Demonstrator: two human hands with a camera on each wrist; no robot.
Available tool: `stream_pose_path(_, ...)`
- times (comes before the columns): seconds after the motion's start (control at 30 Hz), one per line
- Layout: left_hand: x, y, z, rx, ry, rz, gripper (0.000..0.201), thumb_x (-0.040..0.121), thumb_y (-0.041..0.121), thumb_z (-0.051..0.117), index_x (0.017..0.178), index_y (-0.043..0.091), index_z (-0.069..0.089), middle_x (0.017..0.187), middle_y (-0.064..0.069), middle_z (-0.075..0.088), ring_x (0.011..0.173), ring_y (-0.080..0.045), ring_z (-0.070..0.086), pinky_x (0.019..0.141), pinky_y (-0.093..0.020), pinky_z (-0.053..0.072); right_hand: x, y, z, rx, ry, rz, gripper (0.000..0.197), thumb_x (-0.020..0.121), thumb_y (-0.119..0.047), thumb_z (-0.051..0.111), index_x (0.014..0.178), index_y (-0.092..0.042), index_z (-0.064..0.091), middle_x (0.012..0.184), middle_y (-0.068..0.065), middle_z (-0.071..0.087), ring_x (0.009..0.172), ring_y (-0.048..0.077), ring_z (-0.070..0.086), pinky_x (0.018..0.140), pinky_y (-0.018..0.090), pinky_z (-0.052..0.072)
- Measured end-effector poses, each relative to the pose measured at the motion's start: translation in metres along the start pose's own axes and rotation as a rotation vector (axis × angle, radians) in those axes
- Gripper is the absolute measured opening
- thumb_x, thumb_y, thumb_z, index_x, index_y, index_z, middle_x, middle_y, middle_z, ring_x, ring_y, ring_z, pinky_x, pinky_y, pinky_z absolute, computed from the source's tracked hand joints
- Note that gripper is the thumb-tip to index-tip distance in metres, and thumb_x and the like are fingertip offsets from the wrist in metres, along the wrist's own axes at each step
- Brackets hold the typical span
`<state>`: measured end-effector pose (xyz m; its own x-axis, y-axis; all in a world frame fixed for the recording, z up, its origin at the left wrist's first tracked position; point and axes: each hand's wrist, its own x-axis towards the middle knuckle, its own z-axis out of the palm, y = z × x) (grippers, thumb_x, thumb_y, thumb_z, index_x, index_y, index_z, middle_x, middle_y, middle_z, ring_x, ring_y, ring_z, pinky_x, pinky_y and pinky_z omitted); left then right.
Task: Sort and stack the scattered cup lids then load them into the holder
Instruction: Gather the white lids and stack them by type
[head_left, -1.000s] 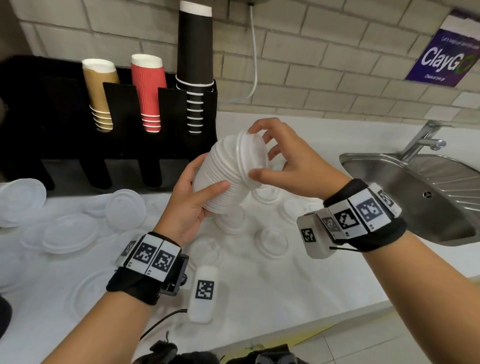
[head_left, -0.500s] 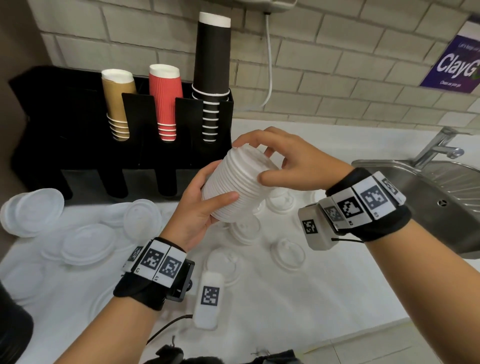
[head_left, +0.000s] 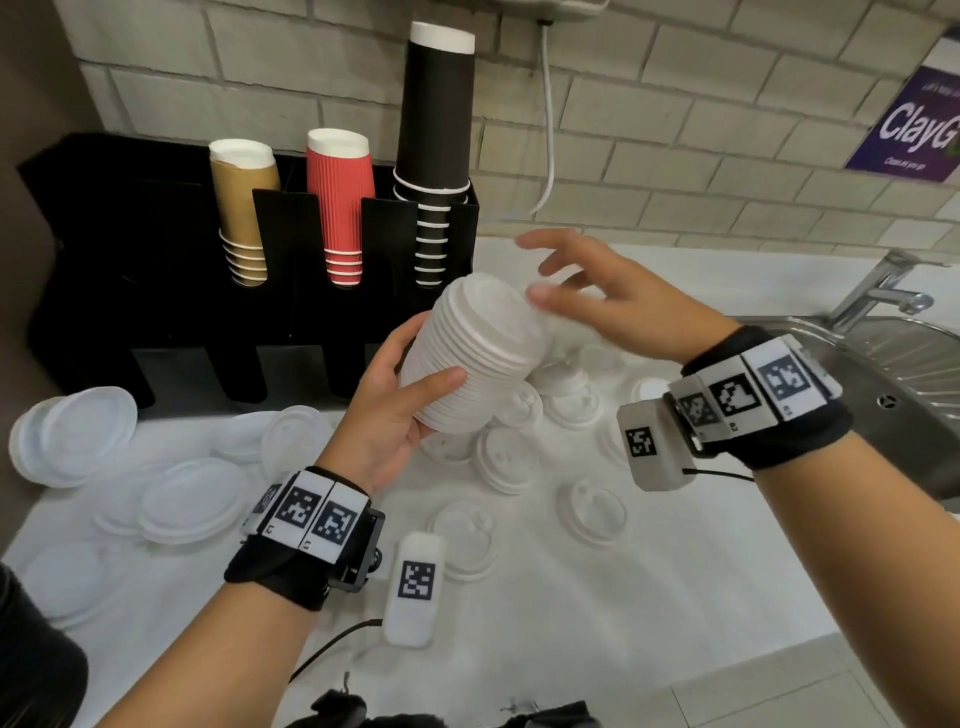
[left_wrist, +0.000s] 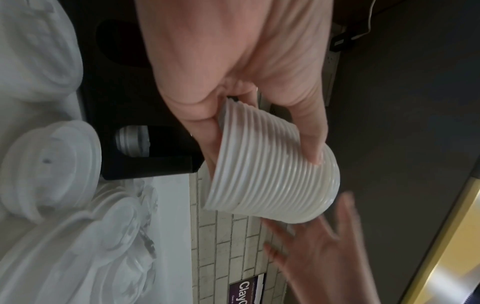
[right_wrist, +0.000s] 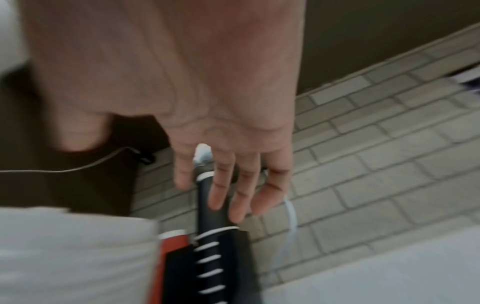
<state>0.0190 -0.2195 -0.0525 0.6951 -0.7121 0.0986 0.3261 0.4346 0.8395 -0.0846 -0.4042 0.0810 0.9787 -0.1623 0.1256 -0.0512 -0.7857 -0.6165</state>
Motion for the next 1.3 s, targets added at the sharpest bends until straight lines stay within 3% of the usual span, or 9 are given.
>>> stream_pose_path(0.1,0.004,0.006,-0.006,-0.013,-0.004,0.001,0.084,0.051,0.034,0.095,0.126,0.033,0.057,0.124,0.004,0.064,0.115,-0.017,0.064,0.079,-0.028,0.057,0.003,0.034,-0.007,-0.073,0.026,0.241,0.046,0.094,-0.055,0.044,0.13,-0.029,0.052,0.122,-0.009,0.054,0.104,0.007,0.051,0.082,0.017,0.037)
stream_pose_path(0.23,0.008,0.012,-0.014,-0.014,-0.008,0.021,0.059,0.075,0.017,0.077,0.127,0.033,0.055,0.117,0.009,0.069,0.111,-0.014,0.066,0.077,-0.029,0.057,0.004,0.092,0.003,-0.431,-0.28,0.536,0.039,0.098,-0.039,0.047,0.131,-0.019,0.053,0.138,0.003,0.051,0.123,0.021,0.047,0.096,0.029,0.033)
stream_pose_path(0.3,0.008,0.014,-0.017,-0.009,-0.003,0.03,0.059,0.076,0.015,0.077,0.127,0.034,0.055,0.117,0.009,0.069,0.112,-0.015,0.066,0.078,-0.029,0.057,-0.002,0.116,0.01,-0.567,-0.386,0.667,0.041,0.097,-0.038,0.05,0.132,-0.017,0.052,0.14,0.006,0.049,0.125,0.024,0.047,0.097,0.031,0.034)
stream_pose_path(0.53,0.002,0.011,-0.016,-0.006,0.039,0.061,0.058,0.076,0.015,0.07,0.128,0.033,0.054,0.123,0.008,0.065,0.114,-0.014,0.064,0.08,-0.028,0.056,-0.025,0.166,0.028,-0.612,-0.429,0.78,0.091,0.075,-0.056,0.072,0.149,-0.031,0.024,0.149,0.007,0.037,0.136,0.028,0.038,0.109,0.043,0.034)
stream_pose_path(0.73,-0.005,0.004,-0.012,-0.006,0.068,0.068,0.067,0.067,0.023,0.077,0.129,0.033,0.053,0.129,0.005,0.061,0.117,-0.014,0.063,0.082,-0.027,0.056,-0.033,0.178,0.035,-0.496,-0.374,0.733,0.082,0.069,-0.043,0.082,0.138,-0.036,0.038,0.126,0.008,0.045,0.114,0.031,0.052,0.093,0.044,0.049)
stream_pose_path(0.83,-0.006,0.001,-0.01,-0.022,0.078,0.067,0.068,0.065,0.025,0.078,0.128,0.034,0.055,0.129,0.005,0.061,0.117,-0.015,0.062,0.082,-0.028,0.057,-0.035,0.174,0.023,-0.482,-0.315,0.649,0.075,0.068,-0.036,0.083,0.132,-0.037,0.043,0.122,0.008,0.046,0.107,0.028,0.052,0.087,0.039,0.048)
stream_pose_path(1.03,-0.005,-0.007,0.0,-0.041,0.084,0.044,0.064,0.071,0.019,0.075,0.13,0.032,0.053,0.132,0.002,0.059,0.12,-0.017,0.06,0.08,-0.028,0.057,-0.022,0.11,-0.005,-0.151,-0.047,0.24,0.064,0.073,-0.017,0.081,0.126,-0.031,0.047,0.117,0.004,0.046,0.106,0.02,0.05,0.093,0.028,0.047)
stream_pose_path(1.13,-0.005,-0.009,0.004,-0.04,0.087,0.033,0.066,0.07,0.018,0.075,0.131,0.031,0.053,0.133,0.001,0.058,0.119,-0.018,0.06,0.08,-0.028,0.057,-0.014,0.065,-0.003,0.067,0.038,0.068,0.058,0.076,-0.011,0.078,0.119,-0.029,0.045,0.111,-0.009,0.048,0.09,0.007,0.056,0.072,0.007,0.046)
stream_pose_path(1.3,-0.005,-0.014,0.007,-0.02,0.105,0.032,0.059,0.071,0.018,0.075,0.124,0.037,0.058,0.129,0.003,0.061,0.116,-0.017,0.063,0.076,-0.027,0.056,-0.004,0.018,0.004,0.153,0.048,-0.115,0.055,0.077,-0.014,0.078,0.119,-0.024,0.044,0.106,-0.02,0.046,0.089,0.001,0.054,0.064,0.007,0.044)
